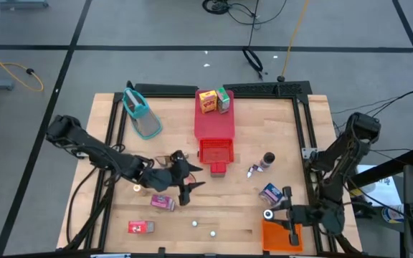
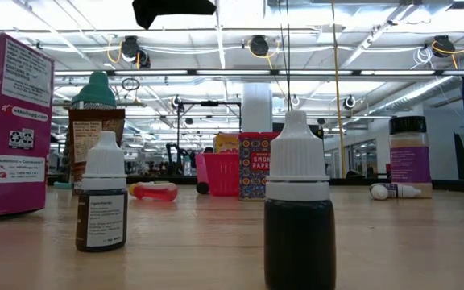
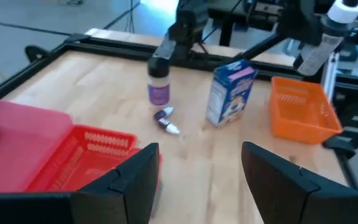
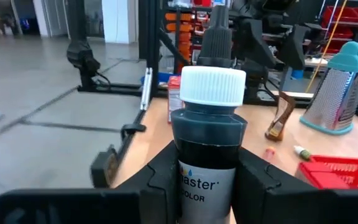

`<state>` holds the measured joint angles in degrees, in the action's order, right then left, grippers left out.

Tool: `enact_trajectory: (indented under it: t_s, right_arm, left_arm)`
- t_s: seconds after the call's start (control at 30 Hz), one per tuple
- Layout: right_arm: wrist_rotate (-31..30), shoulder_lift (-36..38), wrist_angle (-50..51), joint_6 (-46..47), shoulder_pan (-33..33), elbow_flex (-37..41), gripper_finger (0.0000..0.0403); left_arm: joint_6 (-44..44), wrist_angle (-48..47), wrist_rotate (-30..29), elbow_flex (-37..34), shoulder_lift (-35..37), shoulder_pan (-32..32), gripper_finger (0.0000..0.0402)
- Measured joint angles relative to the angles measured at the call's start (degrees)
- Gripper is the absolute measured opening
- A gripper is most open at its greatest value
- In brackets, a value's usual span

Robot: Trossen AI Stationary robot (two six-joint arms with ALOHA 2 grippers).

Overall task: Pick & Place Kitchen Items
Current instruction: Put the black food coloring bottle into the orange bin

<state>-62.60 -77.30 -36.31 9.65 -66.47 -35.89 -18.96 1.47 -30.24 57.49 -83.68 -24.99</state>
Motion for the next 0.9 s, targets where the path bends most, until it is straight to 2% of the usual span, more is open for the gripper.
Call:
enact_trajectory:
  t_s: [0.27, 0.5, 0.9]
  right_arm:
    - [-10.9, -6.3, 0.9, 9.9, -4.5, 0.0, 0.0091]
    - [-12.6, -10.8, 1.3, 17.5, -4.6, 0.0, 0.0091]
    - [-12.6, -11.8, 3.3, 29.9, -6.0, 3.3, 0.0091]
  left_arm:
    - [0.7, 2.3, 0.1, 0.0, -1.0, -1.8, 0.0228]
    - [0.8, 2.8, 0.0, 0.0, -1.0, -1.8, 0.0228]
    - [1.2, 2.7, 0.1, 0.0, -0.9, -1.8, 0.0227]
